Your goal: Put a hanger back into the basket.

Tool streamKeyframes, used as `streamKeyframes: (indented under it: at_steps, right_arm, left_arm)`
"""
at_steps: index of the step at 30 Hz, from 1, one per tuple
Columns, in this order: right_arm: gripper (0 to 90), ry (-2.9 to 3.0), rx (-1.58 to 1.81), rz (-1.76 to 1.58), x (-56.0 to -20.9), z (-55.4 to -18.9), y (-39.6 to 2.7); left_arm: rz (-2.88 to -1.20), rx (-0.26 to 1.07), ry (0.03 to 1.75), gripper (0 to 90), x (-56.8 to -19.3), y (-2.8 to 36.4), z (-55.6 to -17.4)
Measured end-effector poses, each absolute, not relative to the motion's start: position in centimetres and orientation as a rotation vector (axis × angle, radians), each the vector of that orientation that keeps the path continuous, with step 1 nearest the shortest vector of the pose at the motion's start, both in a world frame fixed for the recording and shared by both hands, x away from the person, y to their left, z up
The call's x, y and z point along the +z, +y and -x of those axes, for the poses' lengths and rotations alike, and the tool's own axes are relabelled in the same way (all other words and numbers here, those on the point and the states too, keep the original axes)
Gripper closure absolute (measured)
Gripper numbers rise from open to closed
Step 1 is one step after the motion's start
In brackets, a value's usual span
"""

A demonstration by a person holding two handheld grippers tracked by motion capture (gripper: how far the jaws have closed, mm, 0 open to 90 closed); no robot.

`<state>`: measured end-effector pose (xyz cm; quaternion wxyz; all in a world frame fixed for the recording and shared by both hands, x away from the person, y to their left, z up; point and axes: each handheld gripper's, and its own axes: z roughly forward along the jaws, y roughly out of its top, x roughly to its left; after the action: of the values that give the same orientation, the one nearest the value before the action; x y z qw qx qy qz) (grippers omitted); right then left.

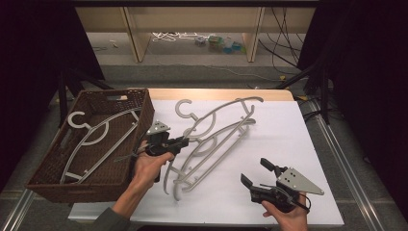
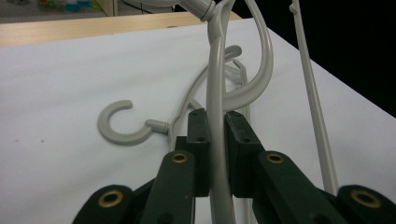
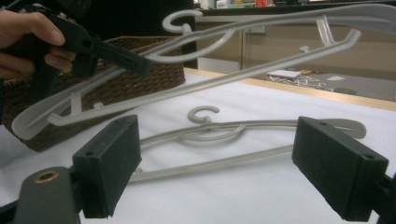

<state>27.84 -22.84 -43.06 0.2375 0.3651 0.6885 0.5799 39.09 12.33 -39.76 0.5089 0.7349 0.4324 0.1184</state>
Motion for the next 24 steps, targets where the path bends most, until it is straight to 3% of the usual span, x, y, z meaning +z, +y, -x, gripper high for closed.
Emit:
streamKeyframes:
  at_steps: [12,24]
  right_arm:
    - [16.1,1.896,1.596,-1.004,-43.3,-28.1,-22.8]
    - [15.9,1.910,1.575,-1.017,-43.3,-28.1,-22.9]
  left_arm:
    - [-1.702,0.256,1.026,81.1,-36.3,14.8,-38.4]
    - [-1.713,0.393,1.019,81.2,-31.9,18.1,-38.8]
